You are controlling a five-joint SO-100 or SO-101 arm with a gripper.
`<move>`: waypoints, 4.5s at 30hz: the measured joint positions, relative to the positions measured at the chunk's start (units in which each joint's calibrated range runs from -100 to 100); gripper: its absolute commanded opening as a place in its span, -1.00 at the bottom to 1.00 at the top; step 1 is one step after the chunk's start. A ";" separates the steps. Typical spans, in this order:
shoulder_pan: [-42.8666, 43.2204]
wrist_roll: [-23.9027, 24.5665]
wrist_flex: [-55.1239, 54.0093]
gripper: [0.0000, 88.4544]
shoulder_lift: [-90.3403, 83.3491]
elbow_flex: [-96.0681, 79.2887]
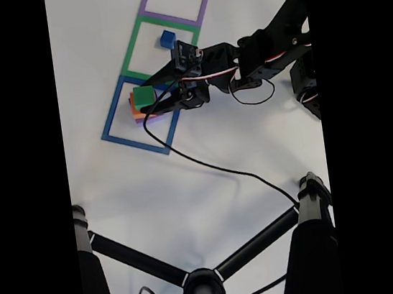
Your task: Tower of hanoi
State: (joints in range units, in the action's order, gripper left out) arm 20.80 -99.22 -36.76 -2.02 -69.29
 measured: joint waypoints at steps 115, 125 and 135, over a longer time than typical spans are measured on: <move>-29.74 -0.59 -19.71 -0.41 16.04 -5.76; -29.06 -0.59 -20.34 -0.73 19.56 -2.75; -28.38 -0.59 -20.34 -0.94 19.56 -2.75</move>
State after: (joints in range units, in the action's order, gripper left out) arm -7.58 -99.80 -57.10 17.55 -72.04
